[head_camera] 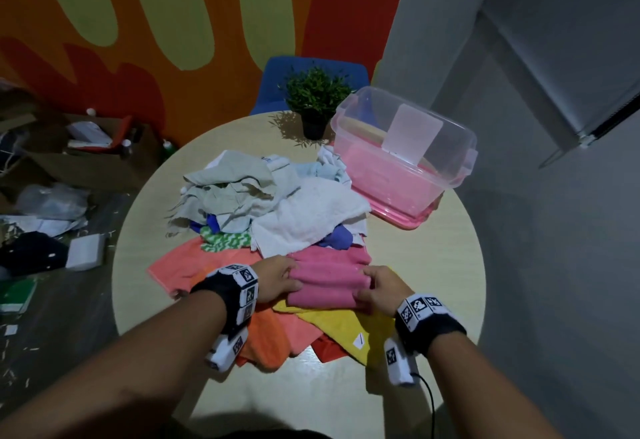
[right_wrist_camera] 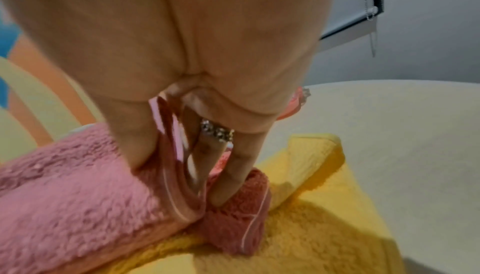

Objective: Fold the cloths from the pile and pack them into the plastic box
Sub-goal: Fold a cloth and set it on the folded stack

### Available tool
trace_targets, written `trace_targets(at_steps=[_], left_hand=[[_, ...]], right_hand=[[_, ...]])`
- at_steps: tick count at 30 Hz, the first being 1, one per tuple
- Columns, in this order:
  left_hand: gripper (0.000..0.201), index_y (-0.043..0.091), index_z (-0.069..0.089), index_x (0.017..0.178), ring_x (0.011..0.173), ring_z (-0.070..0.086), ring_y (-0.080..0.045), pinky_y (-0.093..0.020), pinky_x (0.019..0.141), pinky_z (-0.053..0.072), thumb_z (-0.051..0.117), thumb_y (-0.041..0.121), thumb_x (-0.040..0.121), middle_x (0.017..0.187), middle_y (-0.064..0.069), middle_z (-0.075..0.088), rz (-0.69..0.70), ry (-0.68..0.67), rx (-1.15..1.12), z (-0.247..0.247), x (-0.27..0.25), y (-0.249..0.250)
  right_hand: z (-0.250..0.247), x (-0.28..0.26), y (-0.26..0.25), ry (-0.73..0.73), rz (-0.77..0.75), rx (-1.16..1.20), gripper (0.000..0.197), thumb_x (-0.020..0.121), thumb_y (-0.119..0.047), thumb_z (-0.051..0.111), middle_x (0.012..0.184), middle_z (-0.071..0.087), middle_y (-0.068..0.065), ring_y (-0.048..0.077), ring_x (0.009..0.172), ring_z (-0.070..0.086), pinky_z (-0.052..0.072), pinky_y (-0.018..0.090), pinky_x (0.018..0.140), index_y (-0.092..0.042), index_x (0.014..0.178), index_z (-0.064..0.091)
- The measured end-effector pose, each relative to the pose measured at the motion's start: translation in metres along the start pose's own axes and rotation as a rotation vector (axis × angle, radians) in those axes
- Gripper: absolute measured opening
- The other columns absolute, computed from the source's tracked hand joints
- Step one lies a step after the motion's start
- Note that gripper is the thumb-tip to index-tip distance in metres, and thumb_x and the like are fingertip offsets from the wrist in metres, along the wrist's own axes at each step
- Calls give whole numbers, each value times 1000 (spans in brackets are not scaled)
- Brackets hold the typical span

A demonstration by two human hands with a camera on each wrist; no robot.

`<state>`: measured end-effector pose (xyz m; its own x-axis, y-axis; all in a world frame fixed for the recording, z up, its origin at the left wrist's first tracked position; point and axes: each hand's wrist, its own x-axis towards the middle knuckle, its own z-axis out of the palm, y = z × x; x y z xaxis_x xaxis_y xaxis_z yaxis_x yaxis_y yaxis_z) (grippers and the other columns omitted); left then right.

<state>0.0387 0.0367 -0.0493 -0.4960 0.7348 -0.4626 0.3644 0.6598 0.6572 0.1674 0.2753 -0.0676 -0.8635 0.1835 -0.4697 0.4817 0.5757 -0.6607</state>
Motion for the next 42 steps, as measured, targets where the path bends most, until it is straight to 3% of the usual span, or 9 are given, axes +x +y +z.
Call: trace_targets(at_steps=[4,9,17,21,25,29,32,36,42], left_hand=[[17,11,62,99,89,60,-20,-25,70,41,60,28,97,101,-5,67,-110,161,0,3,20,-6],[27,18,56,96,90,64,-25,-32,76,51,74,35,85,94,-5,65,-283,313,21,13,39,-12],[54,15,57,113,93,62,-26,-36,83,54,75,50,76,106,-7,63,-397,171,2,25,47,-5],[39,19,60,104,90,62,-21,-35,80,53,84,25,74,102,-6,66,-331,192,-132,21,42,7],[36,23,69,92,75,64,-13,-24,62,52,75,-6,70,89,-4,70,-92,186,-213,7,32,28],[50,17,66,110,50,53,-5,-19,47,41,60,-17,72,74,3,66,64,168,-438,-11,27,52],[51,25,56,120,70,61,-16,-25,59,47,76,16,74,104,-1,64,-16,295,-641,-11,38,58],[26,14,63,103,56,57,-24,-32,53,46,70,35,90,70,-6,67,-71,272,-748,1,51,68],[20,22,71,96,87,70,-28,-48,84,58,80,29,80,97,-11,73,-118,500,-712,21,85,88]], right_hand=[[3,17,1,206,47,32,17,82,-26,74,81,70,8,27,77,65,53,36,72,-14,90,65],[8,29,-8,290,136,-72,34,80,-23,78,89,62,2,23,82,59,45,28,71,-19,101,51],[19,27,-12,270,-27,-275,55,78,-5,72,128,45,-1,27,116,47,46,38,99,-31,122,51],[19,27,-23,232,-123,-453,59,86,-17,61,140,41,-3,29,125,39,43,43,99,-34,139,40],[14,21,-41,79,-193,-378,90,71,-20,72,148,41,-4,24,140,28,26,42,115,-36,148,28],[2,14,-55,44,-227,-29,76,69,-28,66,112,63,2,22,98,60,46,28,84,-26,140,41],[-12,11,-62,137,-239,195,49,78,-10,62,104,64,1,19,96,60,45,28,84,-19,126,54],[-24,6,-54,136,-204,409,58,80,-16,59,104,70,8,26,91,69,55,40,85,-34,129,33],[-34,-5,-20,153,-162,463,47,84,-13,54,102,70,8,27,78,68,52,43,73,-43,114,34]])
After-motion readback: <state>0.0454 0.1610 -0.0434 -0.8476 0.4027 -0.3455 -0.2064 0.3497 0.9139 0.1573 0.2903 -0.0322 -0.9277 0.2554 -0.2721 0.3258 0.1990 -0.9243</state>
